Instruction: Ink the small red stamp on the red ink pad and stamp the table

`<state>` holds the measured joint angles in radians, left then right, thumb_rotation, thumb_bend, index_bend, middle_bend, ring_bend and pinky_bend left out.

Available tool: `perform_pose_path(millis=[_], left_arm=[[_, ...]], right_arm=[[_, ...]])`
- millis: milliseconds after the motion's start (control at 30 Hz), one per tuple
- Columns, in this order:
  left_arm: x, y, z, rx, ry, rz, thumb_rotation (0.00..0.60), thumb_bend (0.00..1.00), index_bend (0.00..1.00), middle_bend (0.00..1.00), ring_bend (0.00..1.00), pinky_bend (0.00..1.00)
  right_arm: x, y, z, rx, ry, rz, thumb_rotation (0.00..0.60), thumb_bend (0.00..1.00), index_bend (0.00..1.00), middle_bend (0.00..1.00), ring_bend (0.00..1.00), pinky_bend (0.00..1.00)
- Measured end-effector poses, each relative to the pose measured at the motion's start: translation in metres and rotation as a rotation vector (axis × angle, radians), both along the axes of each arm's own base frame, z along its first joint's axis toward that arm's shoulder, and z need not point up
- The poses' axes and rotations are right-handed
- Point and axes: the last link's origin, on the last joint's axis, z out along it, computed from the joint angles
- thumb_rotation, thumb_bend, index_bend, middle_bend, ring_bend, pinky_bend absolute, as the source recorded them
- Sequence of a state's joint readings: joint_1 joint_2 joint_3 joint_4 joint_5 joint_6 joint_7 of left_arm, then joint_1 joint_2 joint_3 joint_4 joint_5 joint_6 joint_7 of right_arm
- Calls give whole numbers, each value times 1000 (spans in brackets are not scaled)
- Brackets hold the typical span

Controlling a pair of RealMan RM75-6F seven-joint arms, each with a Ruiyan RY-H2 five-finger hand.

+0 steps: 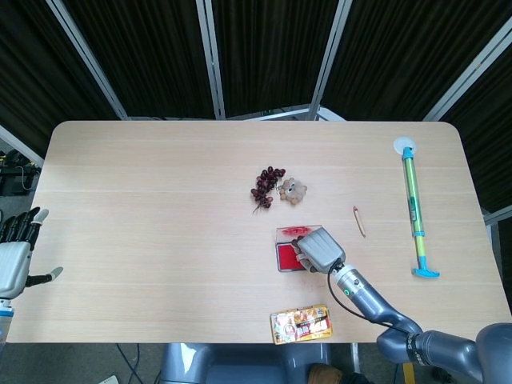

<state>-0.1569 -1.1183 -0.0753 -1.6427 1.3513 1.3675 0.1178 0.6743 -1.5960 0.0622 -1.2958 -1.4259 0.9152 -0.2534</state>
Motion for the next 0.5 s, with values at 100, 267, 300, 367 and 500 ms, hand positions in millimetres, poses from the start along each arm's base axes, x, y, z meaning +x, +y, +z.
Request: perform_pose_path(millis=[100, 267, 300, 367, 500], left_arm=[[1, -1, 1, -1, -4, -5, 600, 0, 0, 0, 0, 0], [2, -3, 3, 3, -11, -14, 600, 0, 0, 0, 0, 0], [3, -3, 3, 3, -12, -16, 600, 0, 0, 0, 0, 0], [3, -4, 3, 2, -13, -18, 600, 0, 0, 0, 0, 0], [6, -6, 2, -3, -12, -29, 600, 0, 0, 0, 0, 0]], right_arm=[[4, 2, 12, -12, -24, 4, 600, 501, 544, 539, 891, 998], [-1, 9, 39, -35, -24, 10, 600, 500, 542, 539, 891, 999], [-6, 12, 44, -38, -14, 8, 600, 500, 541, 539, 891, 999], [-18, 21, 50, -36, 13, 2, 600, 501, 539, 539, 892, 999], [-40, 38, 54, -31, 59, 0, 600, 500, 537, 539, 892, 999]])
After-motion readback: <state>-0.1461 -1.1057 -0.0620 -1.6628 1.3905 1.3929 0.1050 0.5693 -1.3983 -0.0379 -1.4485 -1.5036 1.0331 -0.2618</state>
